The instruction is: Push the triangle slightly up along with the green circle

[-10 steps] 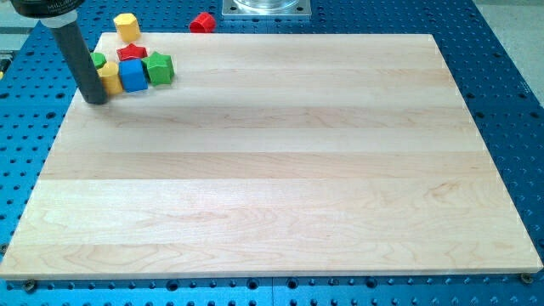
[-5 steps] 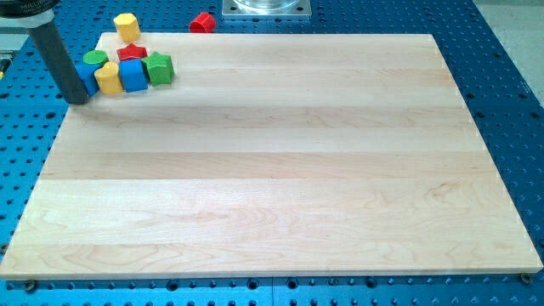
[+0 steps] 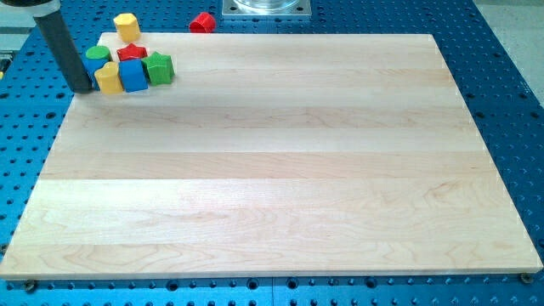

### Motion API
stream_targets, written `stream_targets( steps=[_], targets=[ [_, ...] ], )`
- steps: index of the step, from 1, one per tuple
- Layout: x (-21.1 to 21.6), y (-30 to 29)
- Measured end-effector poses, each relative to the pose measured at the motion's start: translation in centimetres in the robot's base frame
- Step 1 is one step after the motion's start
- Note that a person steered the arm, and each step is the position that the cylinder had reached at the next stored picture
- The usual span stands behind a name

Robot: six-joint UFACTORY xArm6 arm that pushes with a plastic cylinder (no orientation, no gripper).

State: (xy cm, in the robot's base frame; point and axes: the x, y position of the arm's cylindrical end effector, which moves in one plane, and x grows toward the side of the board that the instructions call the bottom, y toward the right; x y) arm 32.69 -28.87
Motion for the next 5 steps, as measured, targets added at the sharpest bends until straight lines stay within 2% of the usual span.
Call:
stream_targets(
  steps=[2,3,4,5],
  targets=[
    [0.0,2.9],
    [0.6,-0.1],
    [4.2,1.1],
    [4.2,3.1]
  ],
)
